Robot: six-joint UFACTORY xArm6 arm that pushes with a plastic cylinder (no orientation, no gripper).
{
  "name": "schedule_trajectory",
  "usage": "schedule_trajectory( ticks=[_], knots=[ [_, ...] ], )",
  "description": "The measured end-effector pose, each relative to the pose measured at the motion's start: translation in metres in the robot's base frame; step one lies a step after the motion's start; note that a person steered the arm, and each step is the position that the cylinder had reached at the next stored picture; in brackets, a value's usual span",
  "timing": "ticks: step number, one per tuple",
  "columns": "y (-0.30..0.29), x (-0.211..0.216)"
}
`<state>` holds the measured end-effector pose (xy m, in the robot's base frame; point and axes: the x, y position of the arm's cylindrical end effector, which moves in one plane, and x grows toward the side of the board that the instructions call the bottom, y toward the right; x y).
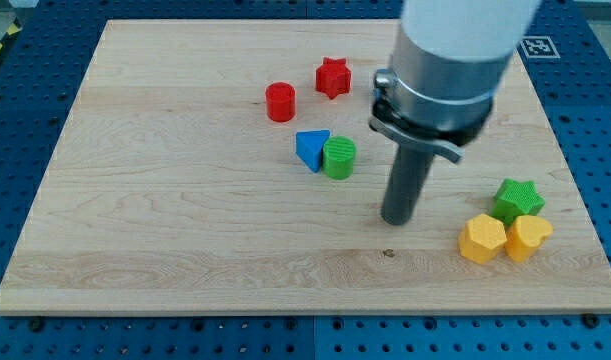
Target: Separate the green circle from the triangle
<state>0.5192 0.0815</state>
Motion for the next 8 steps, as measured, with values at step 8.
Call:
schedule_trajectory(
  ticks=[8],
  knots=[
    [-0.084,-0.054]
  ],
)
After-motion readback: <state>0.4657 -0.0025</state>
